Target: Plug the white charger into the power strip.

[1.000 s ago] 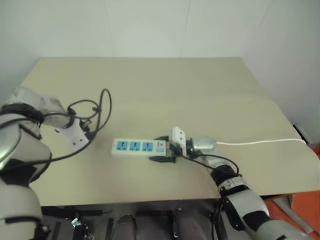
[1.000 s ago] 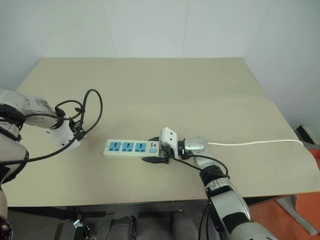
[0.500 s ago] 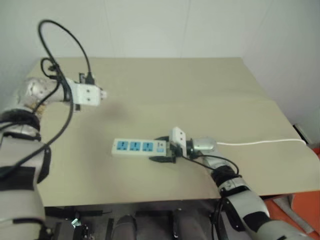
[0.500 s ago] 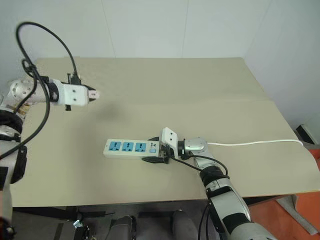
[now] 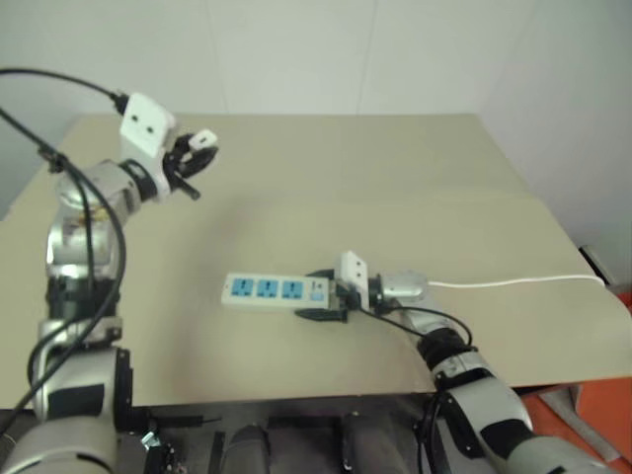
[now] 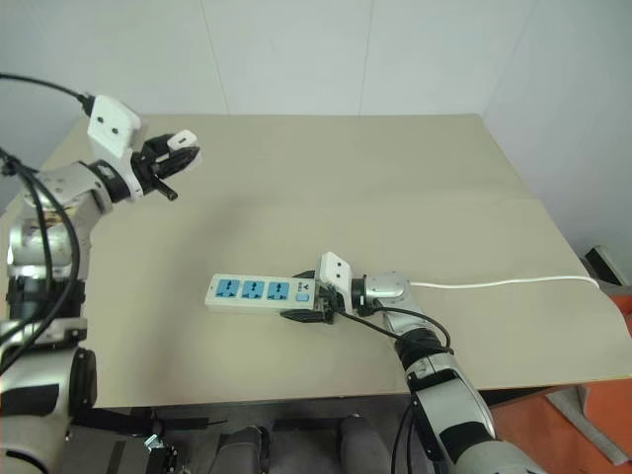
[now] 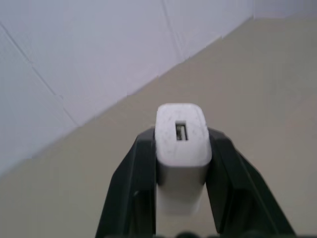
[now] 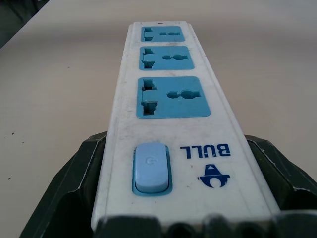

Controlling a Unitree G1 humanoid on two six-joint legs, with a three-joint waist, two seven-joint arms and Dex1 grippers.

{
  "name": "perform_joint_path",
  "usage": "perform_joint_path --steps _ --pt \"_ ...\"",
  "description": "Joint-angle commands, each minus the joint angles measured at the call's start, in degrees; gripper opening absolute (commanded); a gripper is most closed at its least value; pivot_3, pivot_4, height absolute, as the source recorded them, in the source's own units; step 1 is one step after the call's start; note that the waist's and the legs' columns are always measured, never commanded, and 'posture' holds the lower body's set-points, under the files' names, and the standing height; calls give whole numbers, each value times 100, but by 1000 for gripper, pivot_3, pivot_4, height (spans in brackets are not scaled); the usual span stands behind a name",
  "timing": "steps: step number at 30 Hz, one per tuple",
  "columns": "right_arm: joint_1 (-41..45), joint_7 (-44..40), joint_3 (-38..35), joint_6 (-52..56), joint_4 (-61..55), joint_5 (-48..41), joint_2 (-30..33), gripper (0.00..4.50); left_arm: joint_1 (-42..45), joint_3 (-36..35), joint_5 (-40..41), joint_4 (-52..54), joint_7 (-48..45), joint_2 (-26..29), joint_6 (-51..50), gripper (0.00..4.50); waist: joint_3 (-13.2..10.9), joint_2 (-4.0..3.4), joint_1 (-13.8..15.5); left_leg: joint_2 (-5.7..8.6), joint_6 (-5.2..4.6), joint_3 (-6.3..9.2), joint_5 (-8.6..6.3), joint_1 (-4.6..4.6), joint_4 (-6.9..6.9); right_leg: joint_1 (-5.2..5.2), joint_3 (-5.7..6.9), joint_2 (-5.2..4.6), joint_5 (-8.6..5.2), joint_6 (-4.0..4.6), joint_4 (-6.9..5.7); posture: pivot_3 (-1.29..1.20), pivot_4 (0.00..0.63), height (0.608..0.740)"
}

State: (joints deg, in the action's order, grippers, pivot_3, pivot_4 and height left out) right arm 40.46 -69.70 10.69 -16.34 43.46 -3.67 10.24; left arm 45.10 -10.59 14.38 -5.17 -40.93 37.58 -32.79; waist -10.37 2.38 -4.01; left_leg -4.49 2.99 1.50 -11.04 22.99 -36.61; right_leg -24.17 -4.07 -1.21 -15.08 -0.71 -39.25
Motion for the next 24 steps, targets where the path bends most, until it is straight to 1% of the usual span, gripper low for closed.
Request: perform_joint_path --steps 1,6,9,13,17,20,24 --pt "-143 -3 -16 127 -196 -104 70 3433 -276 -639 853 1273 287 48 -1343 1004 0 0 1 0 0 0 0 -1 0 1 0 0 0 -1 1 0 150 740" --pt "-260 65 -67 215 -387 -166 97 3433 -959 -1364 1977 2742 573 40 -2853 1004 0 0 1 1 0 1 0 -4 0 7 1 -2 -4 -6 6 0 150 740" --pt "-277 37 -42 275 -462 -195 102 3433 -1413 -1676 2548 3066 212 299 -3080 1004 0 1 11 1 1 2 -1 -5 0 10 2 -2 -4 -7 8 0 150 740" --pt "-250 -8 8 300 -458 -211 87 3433 -1806 -2045 3303 3045 -521 649 -2928 1004 0 1 9 1 1 2 -1 -9 0 11 3 -2 -7 -12 8 0 150 740" --pt "-220 -9 20 316 -453 -214 54 3433 -2170 -2070 3599 2808 -1260 828 -2420 1004 0 1 6 1 2 0 -1 -9 0 12 2 -2 -9 -16 15 0 150 740" --pt "-220 -28 28 323 -451 -218 37 3433 -2295 -1830 3605 2369 -2147 954 -1852 1004 0 1 3 1 2 0 -1 -9 0 11 3 -2 -9 -16 15 0 150 740" --pt "-206 -38 35 334 -440 -217 16 3433 -2055 -1095 3222 1612 -3213 1100 -983 1004 1 1 5 1 2 -1 -1 -10 0 12 2 -1 -17 -29 16 0 150 740"
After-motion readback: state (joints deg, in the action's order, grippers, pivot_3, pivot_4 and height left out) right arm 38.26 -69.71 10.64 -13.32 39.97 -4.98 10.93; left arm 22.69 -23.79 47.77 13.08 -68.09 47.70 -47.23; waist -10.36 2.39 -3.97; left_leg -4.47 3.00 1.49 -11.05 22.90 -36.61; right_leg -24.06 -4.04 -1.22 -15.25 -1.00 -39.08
